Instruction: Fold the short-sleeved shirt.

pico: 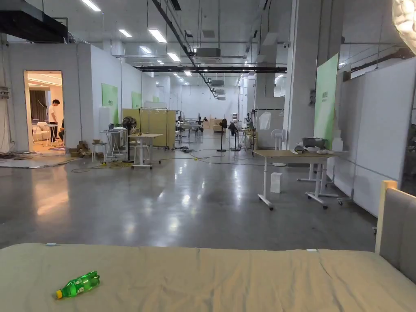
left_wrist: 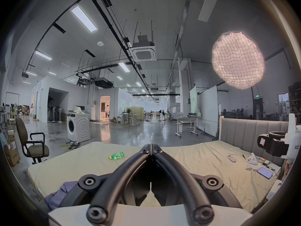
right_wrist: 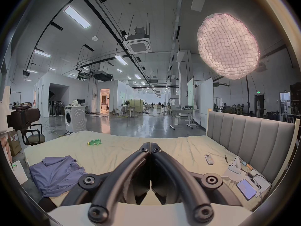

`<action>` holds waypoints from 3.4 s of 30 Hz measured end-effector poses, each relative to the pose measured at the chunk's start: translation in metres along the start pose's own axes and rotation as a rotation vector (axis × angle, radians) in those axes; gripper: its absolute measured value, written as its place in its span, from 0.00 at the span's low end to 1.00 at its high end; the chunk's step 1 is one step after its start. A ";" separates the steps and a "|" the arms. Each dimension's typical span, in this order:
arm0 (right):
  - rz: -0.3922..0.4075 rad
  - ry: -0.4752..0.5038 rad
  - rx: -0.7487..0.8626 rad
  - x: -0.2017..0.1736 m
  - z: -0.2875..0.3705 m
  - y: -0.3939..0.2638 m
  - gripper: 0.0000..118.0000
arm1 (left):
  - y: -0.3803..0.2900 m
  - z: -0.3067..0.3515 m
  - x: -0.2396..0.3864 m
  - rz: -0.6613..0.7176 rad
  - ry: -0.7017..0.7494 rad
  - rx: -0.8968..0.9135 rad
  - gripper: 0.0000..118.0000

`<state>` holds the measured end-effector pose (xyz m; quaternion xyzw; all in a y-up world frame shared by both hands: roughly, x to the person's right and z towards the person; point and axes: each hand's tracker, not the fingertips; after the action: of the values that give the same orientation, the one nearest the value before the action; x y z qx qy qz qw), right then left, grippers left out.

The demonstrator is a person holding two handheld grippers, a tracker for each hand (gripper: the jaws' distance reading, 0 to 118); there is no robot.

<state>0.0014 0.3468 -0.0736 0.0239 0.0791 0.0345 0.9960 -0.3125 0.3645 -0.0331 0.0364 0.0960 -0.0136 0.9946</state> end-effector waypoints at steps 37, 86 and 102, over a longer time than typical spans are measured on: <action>0.023 -0.051 -0.030 0.004 0.001 -0.008 0.00 | -0.008 -0.004 0.011 -0.112 -0.014 -0.048 0.00; -0.068 -0.011 -0.111 0.009 0.024 -0.038 0.00 | -0.034 -0.003 -0.010 0.030 -0.280 -0.209 0.00; -0.092 -0.003 -0.143 0.014 0.023 -0.038 0.00 | -0.036 -0.004 -0.014 0.055 -0.270 -0.220 0.00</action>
<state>0.0216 0.3088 -0.0555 -0.0508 0.0759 -0.0059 0.9958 -0.3282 0.3291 -0.0373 -0.0720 -0.0385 0.0197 0.9965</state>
